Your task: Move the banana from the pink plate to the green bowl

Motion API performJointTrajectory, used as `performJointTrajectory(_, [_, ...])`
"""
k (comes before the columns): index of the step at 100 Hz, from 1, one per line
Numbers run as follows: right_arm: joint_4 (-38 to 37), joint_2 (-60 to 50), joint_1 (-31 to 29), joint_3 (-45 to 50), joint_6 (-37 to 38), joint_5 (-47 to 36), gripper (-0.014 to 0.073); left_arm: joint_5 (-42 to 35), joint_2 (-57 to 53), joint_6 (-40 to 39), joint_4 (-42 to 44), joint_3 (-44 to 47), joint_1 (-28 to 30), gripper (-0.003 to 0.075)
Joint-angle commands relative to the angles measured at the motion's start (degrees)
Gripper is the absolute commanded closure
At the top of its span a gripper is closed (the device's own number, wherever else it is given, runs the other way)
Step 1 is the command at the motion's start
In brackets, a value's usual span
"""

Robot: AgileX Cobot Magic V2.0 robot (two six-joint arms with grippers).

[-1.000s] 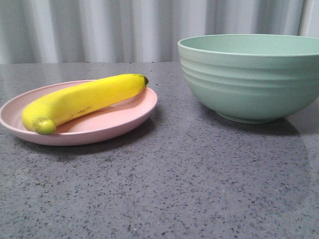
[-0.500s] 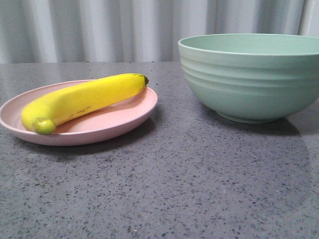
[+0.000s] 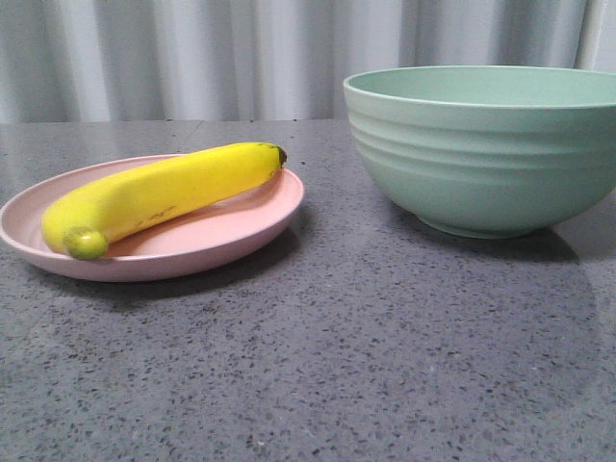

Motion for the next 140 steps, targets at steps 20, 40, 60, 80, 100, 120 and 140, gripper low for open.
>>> performJointTrajectory(20, [0.1, 5.3, -0.3, -3.0, -0.4, -6.6, 0.0666, -11.4, 9.6, -0.4, -0.3, -2.9, 0.2, 0.0653])
performJointTrajectory(40, [0.1, 5.3, -0.3, -3.0, -0.4, -7.4, 0.0666, -13.8, 14.0, -0.4, -1.6, -2.9, 0.2, 0.0268])
performJointTrajectory(60, [-0.3, 5.3, -0.3, -3.0, -0.4, -7.4, 0.0666, -3.7, 19.3, -0.4, -4.2, -8.8, -2.8, 0.026])
performJointTrajectory(80, [-0.3, 5.3, -0.3, -3.0, -0.4, -7.5, 0.0666, 5.5, 28.3, -0.4, -5.3, -18.9, -11.9, 0.026])
performJointTrajectory(100, [-0.4, 5.3, -0.3, -3.0, -0.4, -7.5, 0.0666, 15.0, 37.3, -0.4, -7.3, -27.9, -20.0, 0.026])
performJointTrajectory(120, [-0.4, 5.2, -0.3, -3.0, -0.4, -7.6, 0.0666, 23.2, 44.1, -0.3, -11.1, -33.6, -22.8, 0.026])
performJointTrajectory(140, [-0.4, 5.1, -0.3, -3.0, -0.4, -8.0, 0.0666, 25.1, 49.0, 1.0, -13.6, -34.7, -22.9, 0.026])
